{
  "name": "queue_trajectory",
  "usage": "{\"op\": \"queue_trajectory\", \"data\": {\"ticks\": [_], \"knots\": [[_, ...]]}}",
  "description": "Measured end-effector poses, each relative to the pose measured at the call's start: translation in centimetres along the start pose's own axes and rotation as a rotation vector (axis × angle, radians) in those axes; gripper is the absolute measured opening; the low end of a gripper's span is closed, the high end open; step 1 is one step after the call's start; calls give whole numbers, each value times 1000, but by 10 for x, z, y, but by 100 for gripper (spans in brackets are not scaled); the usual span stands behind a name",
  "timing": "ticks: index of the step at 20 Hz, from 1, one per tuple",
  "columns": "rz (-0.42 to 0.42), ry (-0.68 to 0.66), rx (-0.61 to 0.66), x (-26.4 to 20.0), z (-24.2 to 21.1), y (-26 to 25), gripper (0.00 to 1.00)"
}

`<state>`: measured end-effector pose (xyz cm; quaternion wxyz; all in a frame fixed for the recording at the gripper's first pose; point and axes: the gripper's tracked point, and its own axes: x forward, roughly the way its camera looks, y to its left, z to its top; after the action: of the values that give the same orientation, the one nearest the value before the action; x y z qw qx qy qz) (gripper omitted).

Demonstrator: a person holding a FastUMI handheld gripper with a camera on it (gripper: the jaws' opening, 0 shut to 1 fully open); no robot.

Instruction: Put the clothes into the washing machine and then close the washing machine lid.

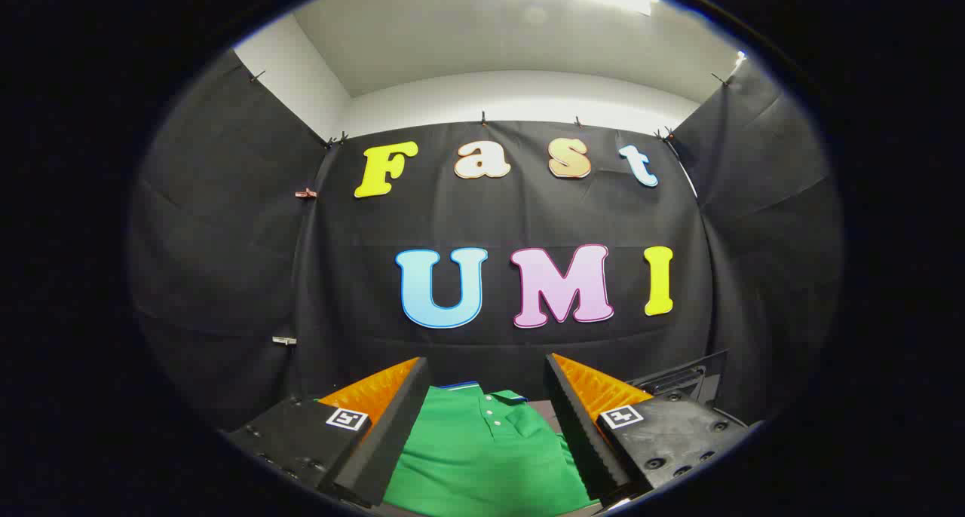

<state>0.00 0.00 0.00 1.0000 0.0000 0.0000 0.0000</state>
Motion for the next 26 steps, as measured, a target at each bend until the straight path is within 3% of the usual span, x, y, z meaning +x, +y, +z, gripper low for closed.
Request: {"op": "queue_trajectory", "data": {"ticks": [18,21,26], "knots": [[10,17,-4,8,-3,-1,96],[47,31,-4,12,-1,8,96],[36,84,21,26,-3,5,96]]}}
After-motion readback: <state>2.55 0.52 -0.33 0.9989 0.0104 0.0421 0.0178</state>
